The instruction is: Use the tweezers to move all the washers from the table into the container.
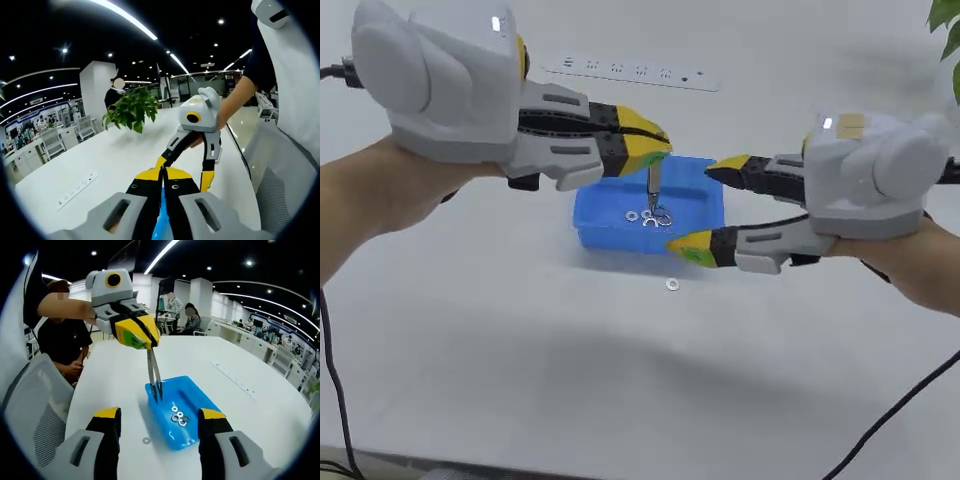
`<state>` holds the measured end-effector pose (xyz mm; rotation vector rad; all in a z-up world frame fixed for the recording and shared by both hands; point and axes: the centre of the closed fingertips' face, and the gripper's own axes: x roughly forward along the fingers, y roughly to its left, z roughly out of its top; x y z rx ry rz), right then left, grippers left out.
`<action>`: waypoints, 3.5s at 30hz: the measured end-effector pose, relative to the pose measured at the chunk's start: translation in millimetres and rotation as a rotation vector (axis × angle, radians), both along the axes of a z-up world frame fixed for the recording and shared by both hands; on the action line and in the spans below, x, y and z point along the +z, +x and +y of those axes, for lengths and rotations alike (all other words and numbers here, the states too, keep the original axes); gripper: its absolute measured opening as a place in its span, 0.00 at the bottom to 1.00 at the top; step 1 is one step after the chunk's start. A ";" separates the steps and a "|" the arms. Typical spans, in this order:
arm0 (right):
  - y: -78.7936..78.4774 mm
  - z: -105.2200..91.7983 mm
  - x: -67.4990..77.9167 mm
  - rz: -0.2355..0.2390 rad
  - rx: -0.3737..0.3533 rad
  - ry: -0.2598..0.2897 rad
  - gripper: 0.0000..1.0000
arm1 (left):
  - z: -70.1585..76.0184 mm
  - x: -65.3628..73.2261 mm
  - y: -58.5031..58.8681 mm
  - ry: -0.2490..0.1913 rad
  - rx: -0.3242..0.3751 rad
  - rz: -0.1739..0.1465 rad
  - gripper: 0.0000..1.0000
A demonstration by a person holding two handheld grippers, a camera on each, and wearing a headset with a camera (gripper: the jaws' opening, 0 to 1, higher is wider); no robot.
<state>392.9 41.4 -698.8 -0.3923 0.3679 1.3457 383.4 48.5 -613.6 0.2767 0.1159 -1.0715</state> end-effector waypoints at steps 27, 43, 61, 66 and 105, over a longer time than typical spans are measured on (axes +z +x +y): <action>-62.7 -37.8 -30.5 0.113 0.009 -0.015 1.00 | -19.9 -43.5 -28.2 -0.004 -0.080 0.010 0.04; -77.9 -46.2 -57.1 0.179 -0.010 -0.032 1.00 | -25.0 -67.9 -25.0 0.003 -0.095 0.034 0.04; -74.8 -47.9 -62.7 0.212 -0.031 -0.030 0.99 | -25.3 -81.7 -16.6 -0.011 -0.084 0.077 0.04; -75.6 -45.3 -61.9 0.215 -0.032 -0.028 0.98 | -24.1 -82.0 -15.5 -0.013 -0.078 0.085 0.04; -27.9 8.7 -68.4 0.054 0.167 -0.096 0.30 | -24.1 -84.6 -23.3 0.120 -0.125 0.148 0.04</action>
